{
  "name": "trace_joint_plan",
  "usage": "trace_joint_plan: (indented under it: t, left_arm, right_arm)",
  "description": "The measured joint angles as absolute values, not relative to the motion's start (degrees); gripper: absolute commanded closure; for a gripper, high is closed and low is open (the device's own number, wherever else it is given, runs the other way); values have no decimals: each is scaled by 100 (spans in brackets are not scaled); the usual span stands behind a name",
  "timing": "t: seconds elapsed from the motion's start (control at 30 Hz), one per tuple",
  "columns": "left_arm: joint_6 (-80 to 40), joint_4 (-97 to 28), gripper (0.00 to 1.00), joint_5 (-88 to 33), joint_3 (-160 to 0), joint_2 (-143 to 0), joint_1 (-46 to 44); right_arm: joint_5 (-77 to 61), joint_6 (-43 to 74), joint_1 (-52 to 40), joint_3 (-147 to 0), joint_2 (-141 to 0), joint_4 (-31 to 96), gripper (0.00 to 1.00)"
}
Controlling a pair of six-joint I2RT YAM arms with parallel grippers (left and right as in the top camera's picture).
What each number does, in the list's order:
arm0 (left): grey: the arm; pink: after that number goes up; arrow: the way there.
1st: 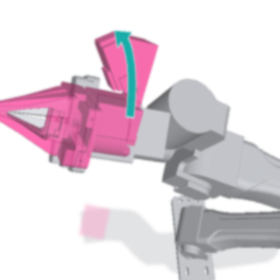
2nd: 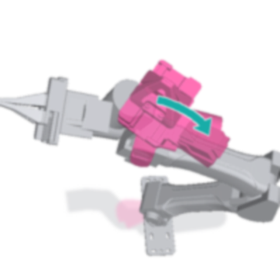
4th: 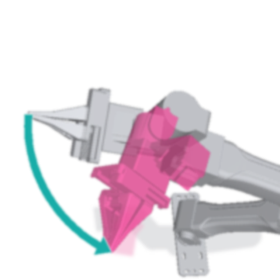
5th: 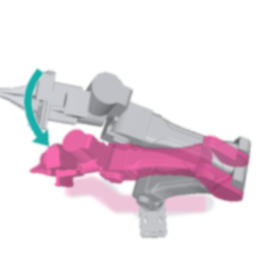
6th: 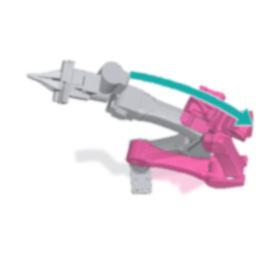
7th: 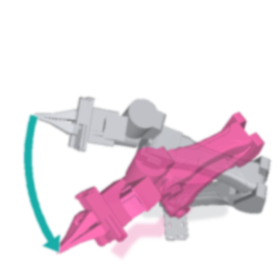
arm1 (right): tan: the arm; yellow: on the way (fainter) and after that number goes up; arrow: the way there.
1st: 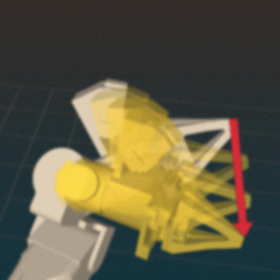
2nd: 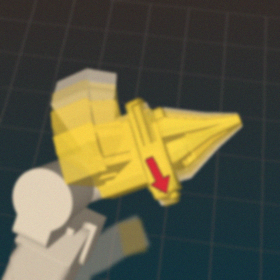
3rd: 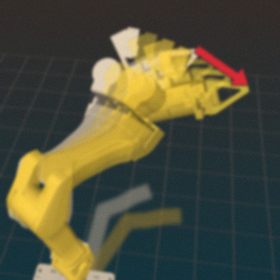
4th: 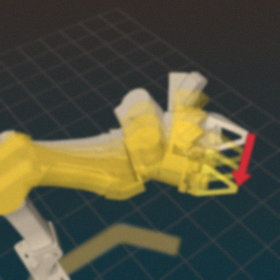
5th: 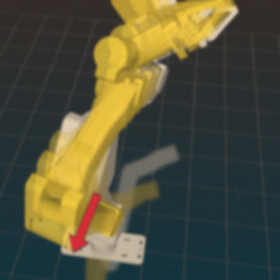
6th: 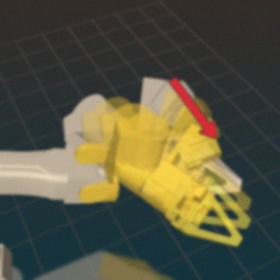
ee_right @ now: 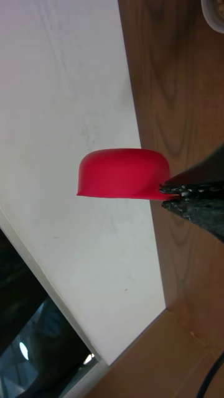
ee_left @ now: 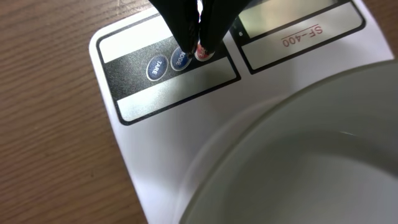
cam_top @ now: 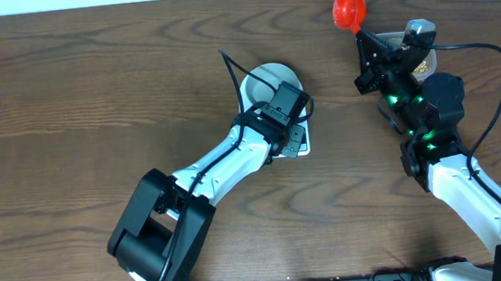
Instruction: Scoop item into bowl and weigh 50g on scale
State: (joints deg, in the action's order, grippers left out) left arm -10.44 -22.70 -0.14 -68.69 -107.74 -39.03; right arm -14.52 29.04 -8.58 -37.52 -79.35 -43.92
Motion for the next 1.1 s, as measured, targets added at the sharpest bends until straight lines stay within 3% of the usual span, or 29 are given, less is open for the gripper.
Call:
trace_joint_plan:
  t: [1.1]
  left_arm:
    - [-762, -2196, 93, 23, -6869, -10995, -3900]
  right_arm:
    - [-1452, 2904, -858, -3752, -7935, -4348, 99]
